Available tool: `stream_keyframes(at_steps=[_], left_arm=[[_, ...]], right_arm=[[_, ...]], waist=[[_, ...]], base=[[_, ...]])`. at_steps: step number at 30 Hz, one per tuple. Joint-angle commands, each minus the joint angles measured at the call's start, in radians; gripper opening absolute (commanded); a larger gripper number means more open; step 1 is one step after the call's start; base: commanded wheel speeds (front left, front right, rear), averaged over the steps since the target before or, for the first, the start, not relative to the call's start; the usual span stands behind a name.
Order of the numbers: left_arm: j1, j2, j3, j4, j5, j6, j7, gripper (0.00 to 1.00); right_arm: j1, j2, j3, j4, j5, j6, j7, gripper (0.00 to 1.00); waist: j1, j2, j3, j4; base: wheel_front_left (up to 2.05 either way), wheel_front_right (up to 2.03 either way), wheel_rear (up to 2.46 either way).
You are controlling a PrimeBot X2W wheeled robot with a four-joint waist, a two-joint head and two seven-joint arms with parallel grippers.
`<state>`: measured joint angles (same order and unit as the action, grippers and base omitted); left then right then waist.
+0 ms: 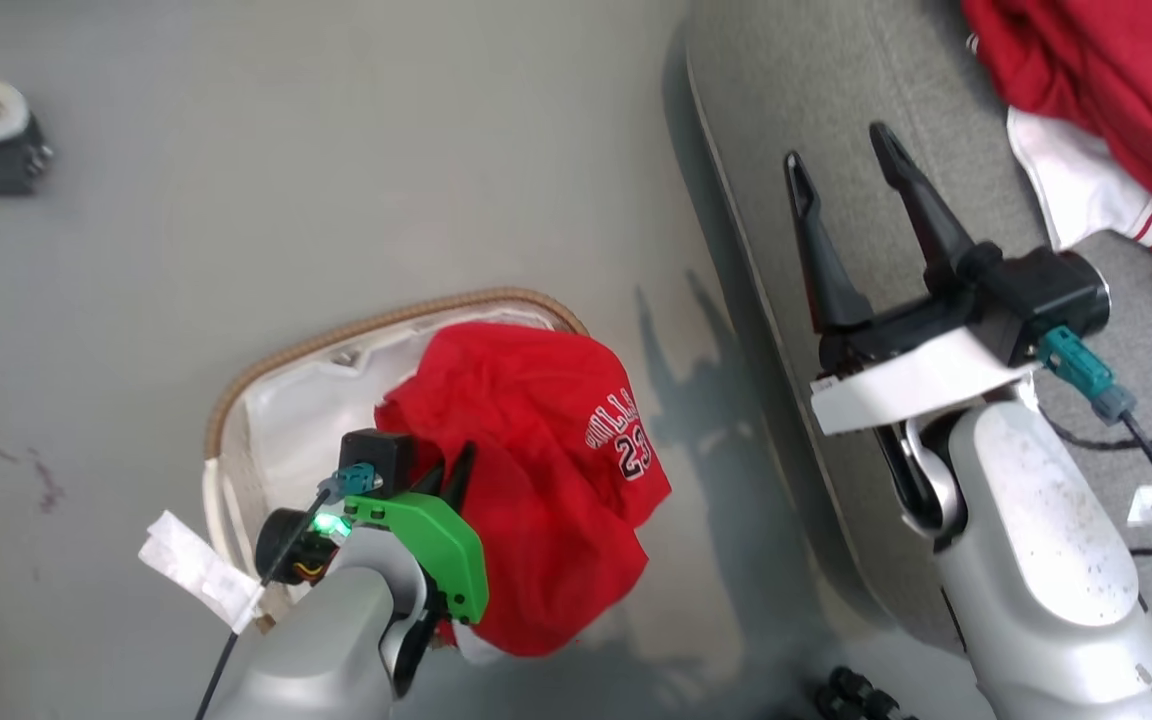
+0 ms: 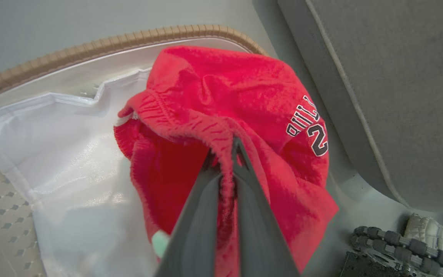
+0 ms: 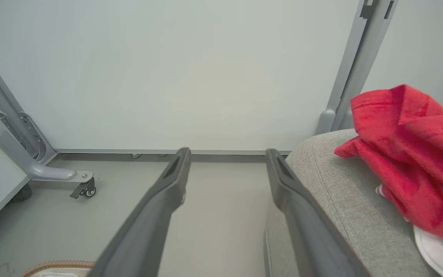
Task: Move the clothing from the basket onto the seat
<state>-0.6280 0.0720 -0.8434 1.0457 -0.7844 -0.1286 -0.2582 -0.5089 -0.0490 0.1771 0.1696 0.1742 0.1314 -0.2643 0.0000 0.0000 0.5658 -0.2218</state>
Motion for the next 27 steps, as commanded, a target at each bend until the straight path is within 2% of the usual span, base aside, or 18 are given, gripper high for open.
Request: stream_keyframes(at_steps=[1, 13, 27], left_arm=[[0.024, -0.004, 0.012, -0.031, -0.002, -0.003, -0.008, 0.00], [0.131, 0.001, 0.176, -0.285, 0.129, -0.003, -0.006, 0.00], [0.189, -0.012, 0.299, -0.572, 0.257, -0.003, -0.006, 0.00]], right_arm=[[0.033, -0.004, -0.005, 0.005, -0.012, -0.001, 0.000, 1.00], [0.156, -0.004, -0.034, 0.037, -0.021, -0.001, 0.000, 1.00], [0.274, -0.004, -0.042, 0.070, -0.007, -0.001, 0.000, 1.00]], waist=[[0.0000, 0.0000, -0.128, 0.064], [0.0000, 0.0000, -0.287, 0.131], [0.0000, 0.0000, -0.424, 0.151]], base=[[0.00, 0.00, 0.00], [0.00, 0.00, 0.00], [0.00, 0.00, 0.00]])
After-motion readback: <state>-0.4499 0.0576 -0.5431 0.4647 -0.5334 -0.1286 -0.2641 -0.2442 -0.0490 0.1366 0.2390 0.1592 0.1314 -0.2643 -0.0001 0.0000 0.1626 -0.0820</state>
